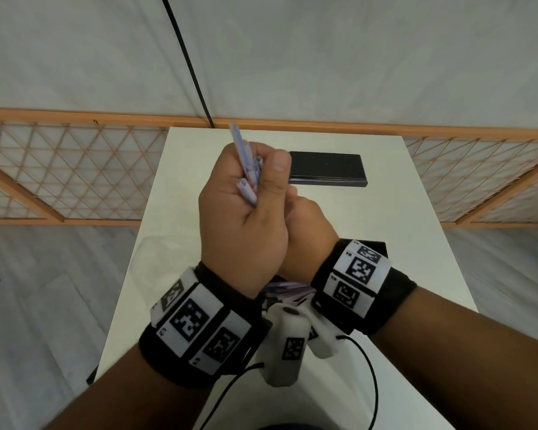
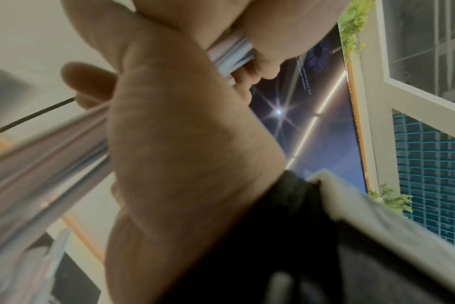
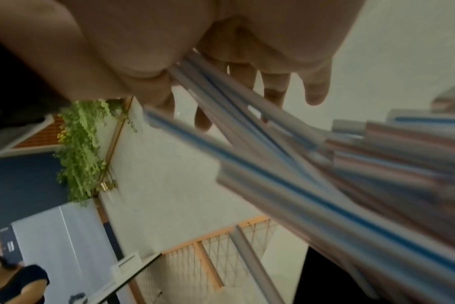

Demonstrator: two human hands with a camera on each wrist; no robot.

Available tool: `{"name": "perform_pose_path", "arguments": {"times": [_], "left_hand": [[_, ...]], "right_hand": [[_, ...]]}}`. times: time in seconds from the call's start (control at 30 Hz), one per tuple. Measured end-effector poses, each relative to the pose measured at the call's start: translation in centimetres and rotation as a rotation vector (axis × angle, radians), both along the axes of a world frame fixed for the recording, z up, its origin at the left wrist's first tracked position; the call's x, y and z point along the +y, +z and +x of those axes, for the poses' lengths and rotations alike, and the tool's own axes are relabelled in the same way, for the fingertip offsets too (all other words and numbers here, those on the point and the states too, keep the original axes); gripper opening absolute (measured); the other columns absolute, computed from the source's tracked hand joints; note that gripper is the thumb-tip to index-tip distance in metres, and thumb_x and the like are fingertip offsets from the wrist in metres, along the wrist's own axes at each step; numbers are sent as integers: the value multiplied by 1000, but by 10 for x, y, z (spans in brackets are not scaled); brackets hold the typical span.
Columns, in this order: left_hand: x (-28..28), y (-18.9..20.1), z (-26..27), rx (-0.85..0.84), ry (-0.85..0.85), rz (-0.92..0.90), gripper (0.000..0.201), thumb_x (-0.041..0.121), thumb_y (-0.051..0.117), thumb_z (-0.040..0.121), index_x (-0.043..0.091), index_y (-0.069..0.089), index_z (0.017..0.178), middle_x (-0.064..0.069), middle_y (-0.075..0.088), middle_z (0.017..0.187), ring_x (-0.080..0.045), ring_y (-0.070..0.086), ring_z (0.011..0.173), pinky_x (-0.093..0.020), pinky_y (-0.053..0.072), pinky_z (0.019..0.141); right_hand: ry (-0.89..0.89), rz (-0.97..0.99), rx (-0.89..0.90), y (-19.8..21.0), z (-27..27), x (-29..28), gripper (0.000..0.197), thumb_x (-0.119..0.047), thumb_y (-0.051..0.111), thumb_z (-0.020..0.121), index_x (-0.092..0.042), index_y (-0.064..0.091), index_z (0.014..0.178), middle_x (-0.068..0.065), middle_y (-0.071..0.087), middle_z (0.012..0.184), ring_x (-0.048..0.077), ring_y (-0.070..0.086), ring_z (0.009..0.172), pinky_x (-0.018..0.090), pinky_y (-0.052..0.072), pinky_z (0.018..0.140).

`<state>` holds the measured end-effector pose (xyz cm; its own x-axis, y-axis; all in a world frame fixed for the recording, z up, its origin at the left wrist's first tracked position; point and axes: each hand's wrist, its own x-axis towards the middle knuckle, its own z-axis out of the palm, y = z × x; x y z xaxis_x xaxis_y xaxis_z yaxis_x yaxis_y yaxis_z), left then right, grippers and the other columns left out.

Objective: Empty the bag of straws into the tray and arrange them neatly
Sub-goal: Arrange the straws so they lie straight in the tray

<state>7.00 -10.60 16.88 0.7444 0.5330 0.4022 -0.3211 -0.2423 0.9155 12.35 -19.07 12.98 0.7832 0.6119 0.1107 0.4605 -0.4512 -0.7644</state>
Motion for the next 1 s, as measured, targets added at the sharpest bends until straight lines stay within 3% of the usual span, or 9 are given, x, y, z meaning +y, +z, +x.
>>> {"name": "perform_pose_path", "arguments": {"times": [0.03,0.13,0.2,0.3,0.4,0.57,0.67,0.83,1.0], "left_hand": [[-1,5,1,0,-18,-2,10,25,58,99,18,60,92,18,66,68,-2,68,66,-22,57,67],[0,18,3,-28,-96,-6,10,28,65,96,23,61,102,10,69,85,-14,74,80,-40,63,75],[0,24,5,-43,-146,-1,31,21,70,92,13,58,118,-1,70,102,-13,73,94,-31,61,84],[0,30,3,-113,-263,-101,53,16,72,89,0,46,132,-9,64,117,-11,69,109,-24,55,92],[3,29,-2,-150,-275,-253,51,33,56,91,5,48,133,-10,63,125,-17,65,121,-27,50,99],[9,8,-7,-73,-160,-416,38,47,45,93,21,63,113,-1,71,117,-19,69,117,-34,51,99],[9,-9,-8,3,-158,-399,37,49,42,95,23,66,108,-2,72,115,-19,70,114,-32,51,96],[8,-24,-8,87,-175,-374,37,41,35,100,23,67,107,-4,73,114,-18,70,112,-33,52,96],[10,-31,-6,119,-164,-367,37,41,36,99,23,68,105,-6,74,112,-20,71,110,-32,53,95]], "right_hand": [[-22,17,25,1,1,1,33,-24,67,82,-10,69,111,6,72,97,4,58,80,5,44,73],[-109,219,74,2,3,3,31,-23,59,79,4,68,91,22,71,88,38,68,86,51,57,75],[-113,337,137,9,5,2,30,-11,58,80,16,62,92,34,66,90,50,63,89,63,52,75],[-136,467,216,22,7,-1,22,-7,62,84,15,60,84,36,64,83,52,61,80,60,53,70],[-185,570,243,22,8,-5,33,-17,66,90,-1,57,62,-2,64,55,20,66,57,35,53,57],[-271,641,284,33,12,-15,36,-25,60,99,-10,58,66,14,71,65,33,73,70,31,53,65],[-295,665,260,40,14,-17,38,-30,58,98,-16,60,63,15,71,65,37,71,70,35,54,62],[-244,746,255,55,16,-20,45,-34,58,95,-21,62,52,8,62,52,41,65,59,67,53,68],[-227,869,246,77,16,-27,43,-30,57,95,-13,47,58,5,43,43,26,49,39,53,52,53]]}}
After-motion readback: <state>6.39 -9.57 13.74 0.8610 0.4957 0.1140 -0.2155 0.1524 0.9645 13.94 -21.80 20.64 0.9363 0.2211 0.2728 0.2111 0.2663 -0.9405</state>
